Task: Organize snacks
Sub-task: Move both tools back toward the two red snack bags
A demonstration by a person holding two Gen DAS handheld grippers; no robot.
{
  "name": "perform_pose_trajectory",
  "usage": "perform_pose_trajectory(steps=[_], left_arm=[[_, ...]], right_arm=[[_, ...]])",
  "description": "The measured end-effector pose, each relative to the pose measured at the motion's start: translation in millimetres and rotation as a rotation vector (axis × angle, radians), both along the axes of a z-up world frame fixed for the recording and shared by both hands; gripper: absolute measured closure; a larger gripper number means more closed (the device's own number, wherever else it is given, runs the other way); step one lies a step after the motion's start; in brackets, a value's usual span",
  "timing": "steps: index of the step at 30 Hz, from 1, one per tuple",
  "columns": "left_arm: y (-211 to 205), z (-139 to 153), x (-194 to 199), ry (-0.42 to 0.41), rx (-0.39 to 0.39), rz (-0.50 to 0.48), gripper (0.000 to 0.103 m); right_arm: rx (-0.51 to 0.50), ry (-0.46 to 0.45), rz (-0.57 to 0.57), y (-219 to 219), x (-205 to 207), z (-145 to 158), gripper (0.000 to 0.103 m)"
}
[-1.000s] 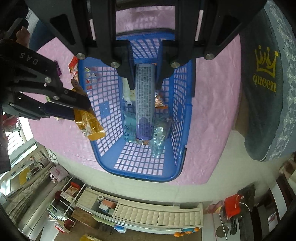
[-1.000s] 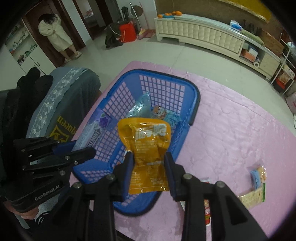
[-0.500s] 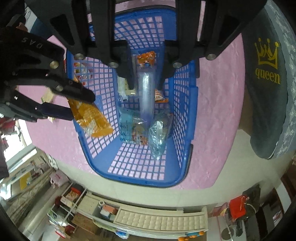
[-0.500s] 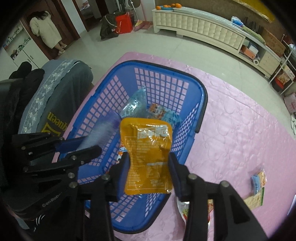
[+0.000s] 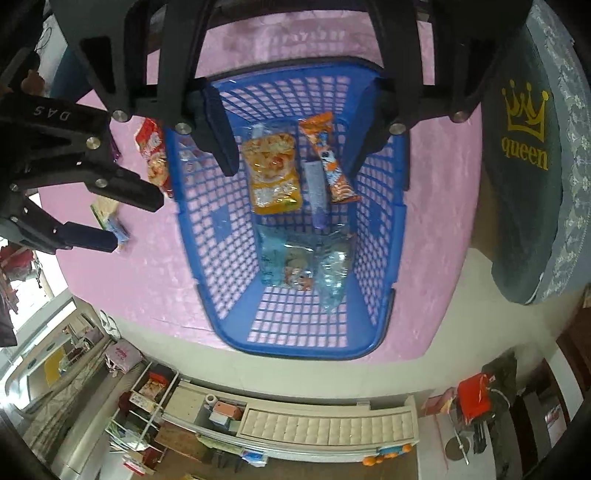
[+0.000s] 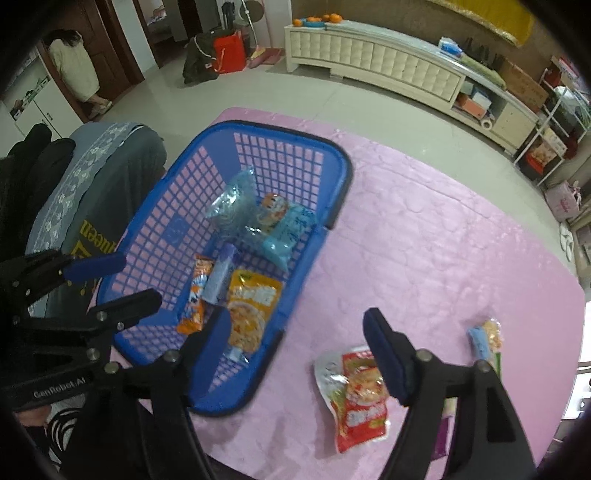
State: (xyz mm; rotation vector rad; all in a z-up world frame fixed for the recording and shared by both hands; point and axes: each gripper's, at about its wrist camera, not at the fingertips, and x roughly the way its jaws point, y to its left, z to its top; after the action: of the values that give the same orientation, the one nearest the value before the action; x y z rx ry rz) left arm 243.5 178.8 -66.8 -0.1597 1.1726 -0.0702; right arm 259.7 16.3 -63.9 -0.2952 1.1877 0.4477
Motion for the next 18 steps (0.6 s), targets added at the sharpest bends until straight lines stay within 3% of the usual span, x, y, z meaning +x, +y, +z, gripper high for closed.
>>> perform_pose_trajectory(steps=[9, 18], left_arm=[[-61.8, 21.8, -5.8, -0.033, 0.008, -0.062, 0.041], [-128.6, 24.9, 2.7, -0.045, 0.011, -0.135, 0.039]], right_arm=[[0.016, -0.025, -0.074, -66.6, -11.7, 21.1, 0.025], [0.038, -0.021, -0.158, -136.3, -17.5, 22.1, 0.025]])
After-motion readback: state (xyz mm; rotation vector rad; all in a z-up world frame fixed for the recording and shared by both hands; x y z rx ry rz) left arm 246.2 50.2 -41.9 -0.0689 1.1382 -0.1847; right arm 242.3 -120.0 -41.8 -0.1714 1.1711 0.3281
